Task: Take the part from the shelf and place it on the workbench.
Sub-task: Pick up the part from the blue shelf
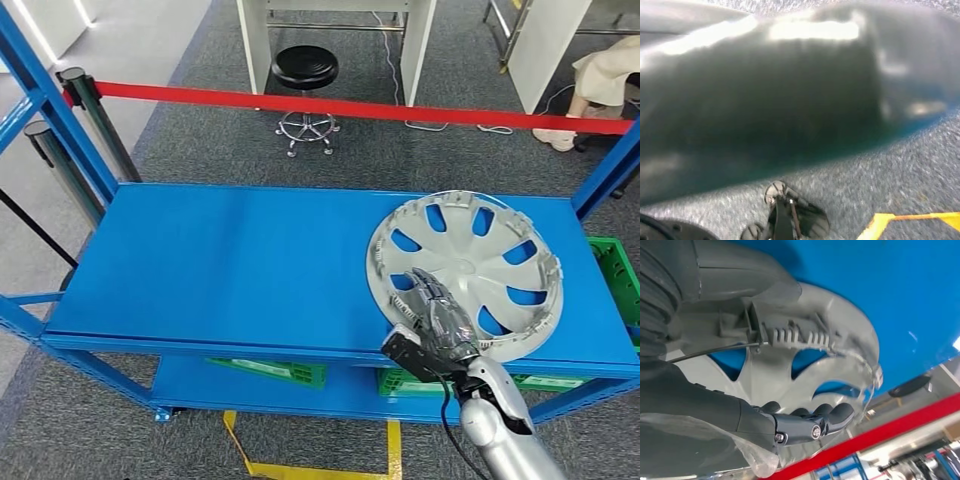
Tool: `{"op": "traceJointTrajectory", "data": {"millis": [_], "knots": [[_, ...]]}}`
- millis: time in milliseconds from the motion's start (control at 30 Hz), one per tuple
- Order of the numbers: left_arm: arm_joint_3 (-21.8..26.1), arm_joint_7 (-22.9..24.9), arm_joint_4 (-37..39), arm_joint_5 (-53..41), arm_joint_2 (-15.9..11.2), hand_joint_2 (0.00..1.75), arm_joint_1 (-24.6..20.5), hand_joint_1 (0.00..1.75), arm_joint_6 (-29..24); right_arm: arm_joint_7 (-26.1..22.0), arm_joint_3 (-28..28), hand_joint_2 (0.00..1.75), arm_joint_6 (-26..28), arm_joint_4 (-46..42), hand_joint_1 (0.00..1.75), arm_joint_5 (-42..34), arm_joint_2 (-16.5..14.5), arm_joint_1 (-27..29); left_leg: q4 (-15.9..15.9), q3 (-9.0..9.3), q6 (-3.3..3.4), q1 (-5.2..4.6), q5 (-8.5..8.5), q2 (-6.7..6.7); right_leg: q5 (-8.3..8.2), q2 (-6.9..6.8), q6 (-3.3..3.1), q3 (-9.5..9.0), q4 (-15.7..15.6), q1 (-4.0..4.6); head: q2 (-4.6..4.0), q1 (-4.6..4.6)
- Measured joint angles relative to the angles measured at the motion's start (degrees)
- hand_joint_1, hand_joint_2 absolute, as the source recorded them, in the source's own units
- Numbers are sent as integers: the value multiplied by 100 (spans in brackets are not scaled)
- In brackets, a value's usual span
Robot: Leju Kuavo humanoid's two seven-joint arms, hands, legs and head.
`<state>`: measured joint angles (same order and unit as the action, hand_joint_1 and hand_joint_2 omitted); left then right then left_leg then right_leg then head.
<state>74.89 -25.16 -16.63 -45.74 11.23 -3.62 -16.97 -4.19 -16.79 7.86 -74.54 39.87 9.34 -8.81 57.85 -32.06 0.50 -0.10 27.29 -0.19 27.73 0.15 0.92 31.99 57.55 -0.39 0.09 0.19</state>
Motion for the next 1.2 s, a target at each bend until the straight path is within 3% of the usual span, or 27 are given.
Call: {"op": "traceJointTrajectory", "data": {"millis": [67,133,200,233,267,300,333,400,467,533,600,633,733,767,800,833,900,967,1100,1133,1200], "knots": [[7,7,0,0,0,0,9,0,-15,72,0,175,-92,138,0,4,7,-75,-35,10,65,17,-35,7,8,6,67,6,-11,-2,0,1],[13,9,0,7,-1,0,9,0,-24,176,-11,175,-132,300,0,139,22,-157,-81,21,135,44,-76,20,209,3,123,147,269,-7,0,16],[29,9,0,27,5,0,9,0,-25,424,-63,175,-64,479,0,500,35,-248,-86,11,161,46,-88,32,592,-1,160,499,1023,-16,0,30],[44,10,0,43,10,0,9,0,-26,636,-116,175,12,562,0,812,39,-289,-86,7,164,45,-90,36,729,-2,174,671,1397,-19,0,30],[62,13,0,58,14,0,9,0,-31,882,-190,175,101,639,0,1186,45,-330,-85,7,166,44,-91,38,766,-3,182,770,1615,-19,0,30],[79,16,0,71,16,0,9,0,-36,1115,-267,175,178,700,0,1539,52,-370,-84,10,167,43,-92,38,685,-4,179,752,1590,-19,0,32],[92,20,0,80,22,0,9,0,-43,1298,-340,175,226,748,0,1806,56,-417,-84,18,167,41,-93,37,505,-5,164,606,1310,-18,0,31],[108,26,0,90,39,0,7,0,-50,1512,-444,175,240,819,2,2089,62,-523,-78,30,154,23,-91,31,150,-10,101,160,448,-6,0,31],[116,45,-1,115,60,0,1,0,-52,1702,-518,175,180,884,82,2341,66,-625,-68,25,106,5,-91,25,36,-12,43,-87,-49,15,0,25],[131,88,-5,155,79,0,-4,0,-63,1910,-563,175,94,956,168,2644,66,-718,-76,29,35,12,-98,22,33,-5,-1,-100,-106,30,0,23],[149,120,-19,190,92,0,-6,0,-85,2022,-576,175,-17,1032,175,2849,64,-820,9,14,-31,25,-22,20,-15,-13,-64,-150,-157,7,0,16],[159,129,-26,210,96,0,-7,0,-95,2044,-577,175,-77,1068,175,2910,62,-871,185,-51,-64,30,104,19,-43,-20,-95,-176,-185,-13,0,6],[210,142,-38,274,103,0,-2,0,-111,2071,-578,175,-189,1176,175,3039,42,-978,1251,-494,-147,74,660,19,-72,-35,-129,-183,-203,-30,0,-14],[230,142,-41,295,103,0,1,0,-115,2072,-578,175,-199,1207,175,3068,31,-1000,1505,-599,-167,88,732,20,-72,-37,-128,-182,-202,-32,0,-13],[245,142,-46,316,103,0,4,0,-120,2071,-578,175,-205,1235,175,3094,17,-1019,1546,-611,-183,101,686,20,-71,-36,-125,-183,-201,-34,0,-13],[255,141,-52,336,103,0,4,0,-125,2069,-577,175,-204,1256,175,3115,-1,-1039,1359,-520,-195,115,536,20,-71,-32,-117,-188,-199,-39,0,-13],[266,136,-68,365,108,0,-2,0,-135,2062,-574,175,-203,1287,175,3151,-30,-1090,567,-149,-214,143,150,20,-63,-20,-72,-192,-181,-46,0,-15],[275,128,-80,379,124,0,-18,0,-142,2060,-562,175,-203,1320,175,3170,-43,-1149,20,84,-167,145,-19,5,-49,6,9,-163,-145,-31,0,-10],[291,122,-108,396,137,0,-31,0,-174,2025,-543,175,-192,1384,175,3181,-47,-1202,-74,77,17,120,-55,0,-21,29,152,-83,-106,-48,0,7],[293,122,-112,401,139,0,-34,0,-188,2000,-542,175,-178,1401,175,3180,-47,-1209,-87,69,61,124,-74,5,84,25,173,1,45,-54,0,21],[296,122,-116,409,144,0,-38,0,-218,1951,-543,175,-128,1437,175,3173,-53,-1213,-95,38,118,115,-97,14,461,15,195,337,735,-58,0,44]]}}
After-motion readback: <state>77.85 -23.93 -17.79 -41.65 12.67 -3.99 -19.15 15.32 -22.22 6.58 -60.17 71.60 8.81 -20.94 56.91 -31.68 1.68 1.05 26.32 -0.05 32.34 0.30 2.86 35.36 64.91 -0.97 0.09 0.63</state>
